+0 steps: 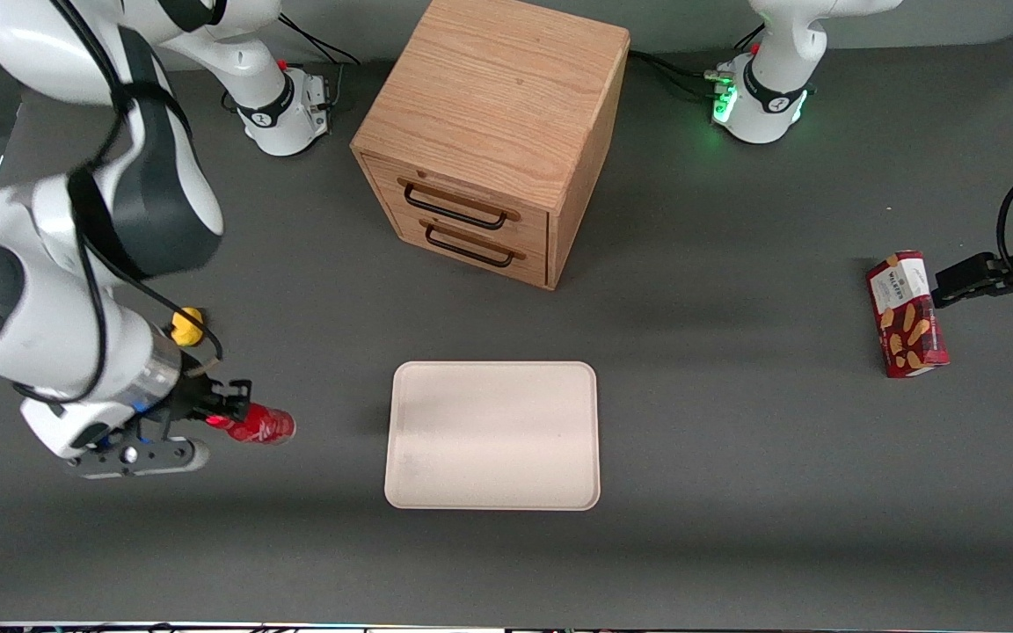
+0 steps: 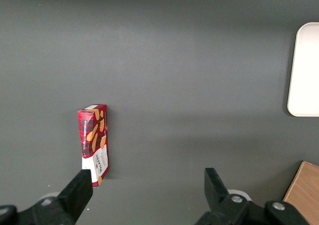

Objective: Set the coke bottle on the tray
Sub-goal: 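Lift the bottle by its cap with the right gripper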

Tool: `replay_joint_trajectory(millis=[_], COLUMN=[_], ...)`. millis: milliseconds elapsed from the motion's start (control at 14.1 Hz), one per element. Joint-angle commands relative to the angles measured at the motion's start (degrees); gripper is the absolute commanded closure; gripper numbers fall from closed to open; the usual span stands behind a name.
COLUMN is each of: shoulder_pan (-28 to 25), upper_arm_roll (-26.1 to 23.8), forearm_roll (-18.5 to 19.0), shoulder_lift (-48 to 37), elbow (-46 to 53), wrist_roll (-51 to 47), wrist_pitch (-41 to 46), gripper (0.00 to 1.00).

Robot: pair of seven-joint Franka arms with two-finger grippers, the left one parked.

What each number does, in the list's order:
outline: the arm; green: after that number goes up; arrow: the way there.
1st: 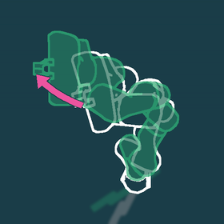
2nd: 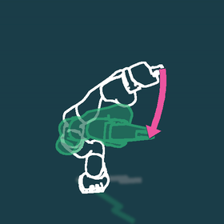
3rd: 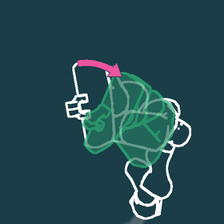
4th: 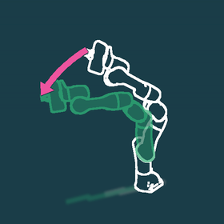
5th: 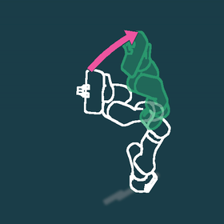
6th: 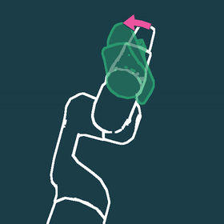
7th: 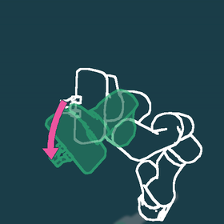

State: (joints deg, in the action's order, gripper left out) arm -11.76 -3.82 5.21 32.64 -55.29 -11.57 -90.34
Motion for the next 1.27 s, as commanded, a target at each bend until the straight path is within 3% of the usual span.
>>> replay_joint_trajectory(millis=[0, 283, 637, 1204], shoulder_pan=[-0.2, -0.1, -1.9, -9.4], upper_arm_roll=[-0.7, -0.7, -0.7, -0.4], forearm_roll=[-0.5, -2.7, -4.0, -4.2], shoulder_lift=[-6.0, -10.6, -10.5, -8.2], elbow=[-1.1, -1.4, -1.3, -1.1], wrist_roll=[1.2, 1.4, 0.5, -12.9], wrist_pitch=[5.0, 9.1, 9.2, 4.5], gripper=[1.00, 1.00, 1.00, 1.00])
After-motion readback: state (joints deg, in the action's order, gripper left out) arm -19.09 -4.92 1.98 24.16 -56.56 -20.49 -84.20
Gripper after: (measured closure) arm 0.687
